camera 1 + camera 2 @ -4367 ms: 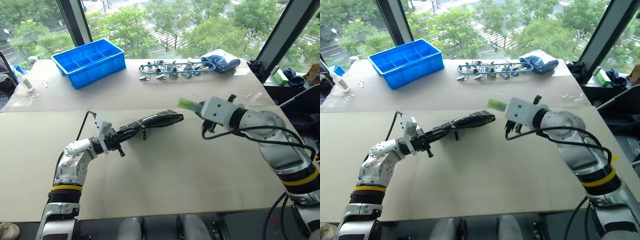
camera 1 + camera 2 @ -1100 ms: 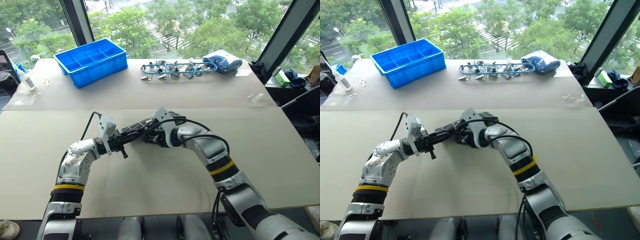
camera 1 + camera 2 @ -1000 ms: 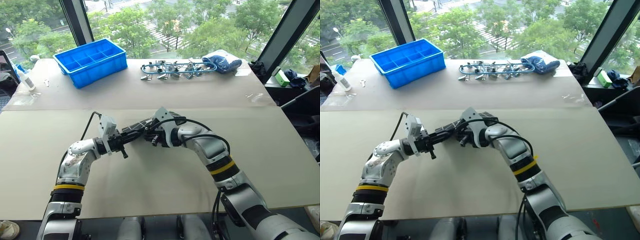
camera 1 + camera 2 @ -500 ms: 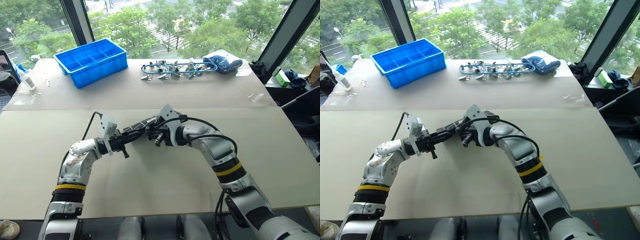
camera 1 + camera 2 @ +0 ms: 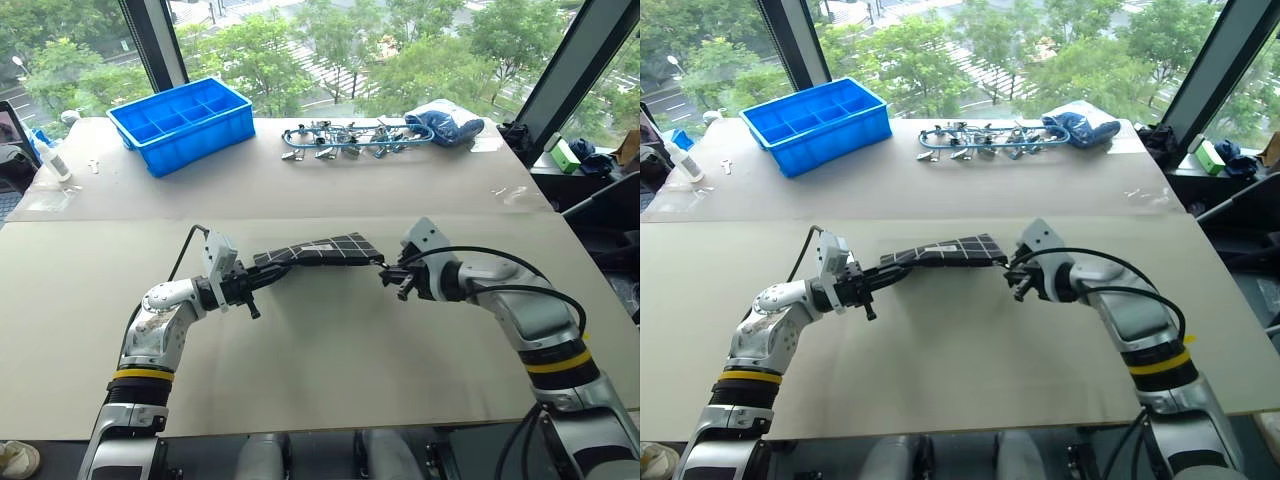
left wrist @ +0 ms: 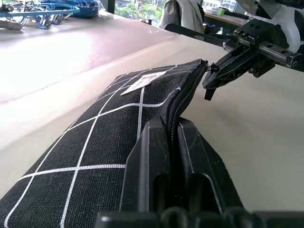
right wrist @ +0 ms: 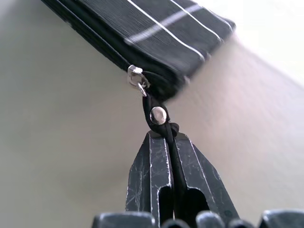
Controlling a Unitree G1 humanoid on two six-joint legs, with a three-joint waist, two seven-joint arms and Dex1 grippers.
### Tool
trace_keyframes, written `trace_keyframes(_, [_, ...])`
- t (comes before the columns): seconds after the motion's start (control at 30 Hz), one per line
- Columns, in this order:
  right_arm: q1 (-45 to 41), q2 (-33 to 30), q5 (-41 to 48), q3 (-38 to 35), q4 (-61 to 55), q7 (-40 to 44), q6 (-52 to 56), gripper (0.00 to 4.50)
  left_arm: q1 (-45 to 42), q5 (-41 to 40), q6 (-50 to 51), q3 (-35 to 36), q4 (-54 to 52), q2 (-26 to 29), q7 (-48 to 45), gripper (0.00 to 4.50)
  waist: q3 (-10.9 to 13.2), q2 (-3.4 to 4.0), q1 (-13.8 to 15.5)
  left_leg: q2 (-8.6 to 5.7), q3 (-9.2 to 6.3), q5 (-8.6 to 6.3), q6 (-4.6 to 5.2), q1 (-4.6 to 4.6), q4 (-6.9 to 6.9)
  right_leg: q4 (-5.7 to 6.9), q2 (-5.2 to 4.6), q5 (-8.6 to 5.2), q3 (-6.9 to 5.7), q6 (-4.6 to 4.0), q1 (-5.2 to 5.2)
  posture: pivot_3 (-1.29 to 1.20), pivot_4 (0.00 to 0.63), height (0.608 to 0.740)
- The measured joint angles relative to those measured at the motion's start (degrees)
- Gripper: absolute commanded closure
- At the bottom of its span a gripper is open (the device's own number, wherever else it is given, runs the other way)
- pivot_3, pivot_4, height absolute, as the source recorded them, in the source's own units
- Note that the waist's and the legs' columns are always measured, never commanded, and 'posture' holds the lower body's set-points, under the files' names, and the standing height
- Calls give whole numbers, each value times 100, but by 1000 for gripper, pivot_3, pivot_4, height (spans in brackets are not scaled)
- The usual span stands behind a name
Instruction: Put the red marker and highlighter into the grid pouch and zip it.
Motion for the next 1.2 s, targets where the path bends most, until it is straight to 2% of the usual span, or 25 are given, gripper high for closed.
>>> trace_keyframes(0.17, [-1,-34,1,-8,40,10,-99,4470,-1,0,0,-15,0,2,-29,4500,0,0,11,-1,-1,0,0,-1,0,0,-2,0,0,0,0,0,150,740])
trace_keyframes(0.33, [-53,321,111,-242,248,-186,-39,2914,-8,0,-6,-5,5,39,-38,4500,0,0,13,-1,-1,0,0,-1,0,0,-1,0,-1,0,0,0,150,740])
trace_keyframes(0.5, [-47,431,623,-309,-245,18,336,1297,-51,3,-6,-9,5,55,-40,4500,0,0,13,0,-4,-1,1,-2,1,0,-2,0,-2,0,1,0,150,740])
trace_keyframes(0.57, [-23,312,883,-428,-361,163,601,1297,-75,3,-6,-14,4,56,-44,4500,0,0,33,-2,-5,-1,2,-4,2,0,-5,0,-3,1,2,0,150,740])
trace_keyframes(0.63, [143,-146,1132,-588,-572,477,726,1297,-71,4,-7,-18,4,75,-61,4500,1,0,93,-3,-5,-6,11,-5,3,-6,-7,0,-4,1,5,0,150,740])
trace_keyframes(0.77, [390,-916,1270,-1242,-622,852,646,1297,-35,58,-48,-27,1,137,-102,4500,1,0,135,-4,-4,-9,14,-2,4,-11,-6,1,3,4,6,0,150,740])
trace_keyframes(0.87, [528,-1162,1376,-1497,-649,1010,518,1297,-1,171,-221,-98,3,139,-154,4500,1,-1,122,0,-3,-8,14,3,2,-7,1,0,3,1,6,0,150,740])
trace_keyframes(0.93, [803,-1302,1448,-1640,-777,1134,390,1242,38,271,-443,-189,19,164,-263,3679,1,0,135,0,-2,-8,14,2,1,-7,1,-1,3,0,5,0,150,740])
trace_keyframes(0.97, [906,-1349,1465,-1674,-854,1170,369,1242,68,311,-522,-224,23,198,-326,3525,1,0,136,-1,-2,-8,14,2,1,-7,0,-1,2,0,5,0,150,740])
trace_keyframes(1.03, [1104,-1419,1485,-1759,-1043,1233,340,1242,138,374,-665,-297,69,305,-608,2740,1,0,126,0,-3,-8,14,2,3,-6,-1,0,7,1,4,0,150,740])
trace_keyframes(1.2, [1177,-1410,1629,-1795,-1299,1175,309,1242,178,163,-633,-225,70,471,-1033,941,1,-1,134,0,-30,-8,14,3,4,-3,-1,0,6,1,5,0,150,740])
